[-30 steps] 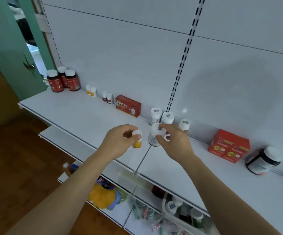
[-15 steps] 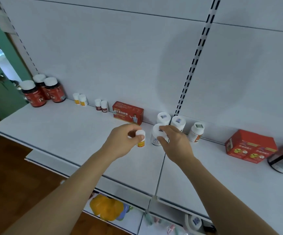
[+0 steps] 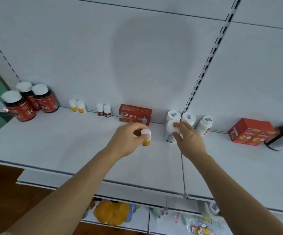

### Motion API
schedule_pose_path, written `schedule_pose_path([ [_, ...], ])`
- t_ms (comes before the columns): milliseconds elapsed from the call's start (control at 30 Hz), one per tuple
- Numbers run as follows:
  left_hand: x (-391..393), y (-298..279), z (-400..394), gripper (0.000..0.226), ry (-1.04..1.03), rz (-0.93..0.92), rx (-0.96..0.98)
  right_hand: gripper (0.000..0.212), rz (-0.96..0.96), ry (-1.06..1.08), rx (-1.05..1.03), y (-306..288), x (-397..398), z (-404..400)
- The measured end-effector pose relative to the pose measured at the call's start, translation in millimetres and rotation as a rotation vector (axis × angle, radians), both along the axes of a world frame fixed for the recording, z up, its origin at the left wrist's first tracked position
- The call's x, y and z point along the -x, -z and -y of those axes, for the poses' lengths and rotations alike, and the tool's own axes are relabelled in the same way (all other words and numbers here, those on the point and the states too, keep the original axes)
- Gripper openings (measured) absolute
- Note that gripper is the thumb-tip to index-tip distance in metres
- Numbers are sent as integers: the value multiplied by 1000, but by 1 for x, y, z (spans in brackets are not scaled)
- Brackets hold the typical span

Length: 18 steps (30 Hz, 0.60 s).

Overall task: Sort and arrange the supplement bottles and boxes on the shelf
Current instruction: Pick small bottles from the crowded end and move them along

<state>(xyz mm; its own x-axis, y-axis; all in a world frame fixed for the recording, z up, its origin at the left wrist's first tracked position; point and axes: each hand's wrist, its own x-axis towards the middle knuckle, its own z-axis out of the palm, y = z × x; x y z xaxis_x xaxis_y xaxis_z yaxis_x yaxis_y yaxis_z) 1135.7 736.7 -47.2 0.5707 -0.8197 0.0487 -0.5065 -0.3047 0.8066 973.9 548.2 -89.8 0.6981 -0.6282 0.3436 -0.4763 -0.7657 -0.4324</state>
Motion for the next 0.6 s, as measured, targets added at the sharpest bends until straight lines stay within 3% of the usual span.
schedule_pose_path([
  [267,-28,3,-27,26,10,-3,0,45,-67,72,207,-7,-6,-27],
  [600,-74,-4,-66,25,-131,90,-42,51,-65,-160,225,-18,-87,-90],
])
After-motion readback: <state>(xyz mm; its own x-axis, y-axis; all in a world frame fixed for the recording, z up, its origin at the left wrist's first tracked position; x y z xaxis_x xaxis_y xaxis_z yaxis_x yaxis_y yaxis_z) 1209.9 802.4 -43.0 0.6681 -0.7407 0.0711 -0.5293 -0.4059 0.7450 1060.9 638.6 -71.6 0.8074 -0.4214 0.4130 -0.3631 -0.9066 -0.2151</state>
